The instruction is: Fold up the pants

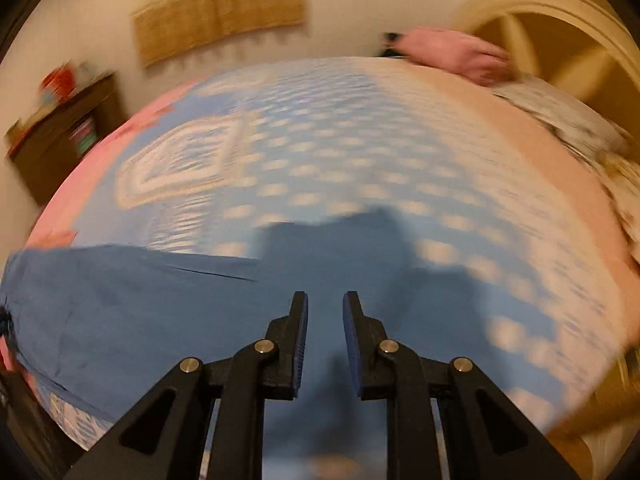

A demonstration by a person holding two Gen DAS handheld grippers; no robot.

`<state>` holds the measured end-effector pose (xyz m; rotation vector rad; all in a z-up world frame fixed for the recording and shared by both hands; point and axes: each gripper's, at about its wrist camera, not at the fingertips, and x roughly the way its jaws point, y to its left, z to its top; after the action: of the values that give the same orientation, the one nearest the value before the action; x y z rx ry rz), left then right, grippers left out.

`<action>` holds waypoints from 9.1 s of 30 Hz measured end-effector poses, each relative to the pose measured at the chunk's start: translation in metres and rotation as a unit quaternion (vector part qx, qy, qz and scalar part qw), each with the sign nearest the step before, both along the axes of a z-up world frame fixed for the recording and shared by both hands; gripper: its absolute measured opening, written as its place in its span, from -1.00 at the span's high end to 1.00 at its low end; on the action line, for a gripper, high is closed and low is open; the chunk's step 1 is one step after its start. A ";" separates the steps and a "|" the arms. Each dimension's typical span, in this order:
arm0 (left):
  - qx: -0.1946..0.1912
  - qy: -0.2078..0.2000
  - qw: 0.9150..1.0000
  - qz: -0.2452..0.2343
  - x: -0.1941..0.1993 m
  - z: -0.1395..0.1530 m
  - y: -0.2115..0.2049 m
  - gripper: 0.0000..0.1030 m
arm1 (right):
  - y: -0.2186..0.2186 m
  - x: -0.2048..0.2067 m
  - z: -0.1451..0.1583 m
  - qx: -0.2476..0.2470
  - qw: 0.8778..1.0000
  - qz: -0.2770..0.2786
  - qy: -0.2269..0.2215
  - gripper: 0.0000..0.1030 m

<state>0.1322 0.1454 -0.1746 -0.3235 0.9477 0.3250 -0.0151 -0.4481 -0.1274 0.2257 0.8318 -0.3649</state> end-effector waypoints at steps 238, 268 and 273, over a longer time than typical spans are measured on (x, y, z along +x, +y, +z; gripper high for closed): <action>0.006 -0.035 0.944 -0.329 0.004 0.042 -0.185 -0.40 | 0.076 -0.016 -0.026 0.395 0.911 -0.033 -0.110 0.69; 0.082 -0.019 0.936 -0.342 0.057 -0.008 -0.260 -0.93 | 0.069 0.090 -0.071 0.157 0.984 -0.056 -0.056 0.65; 0.058 -0.018 0.939 -0.338 0.054 0.004 -0.254 -0.92 | 0.063 0.083 -0.071 0.187 0.978 -0.041 -0.088 0.66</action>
<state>0.1865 -0.1083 -0.1710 0.1155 0.9412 -0.2554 0.0682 -0.3849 -0.1986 0.6357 0.7129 -0.2588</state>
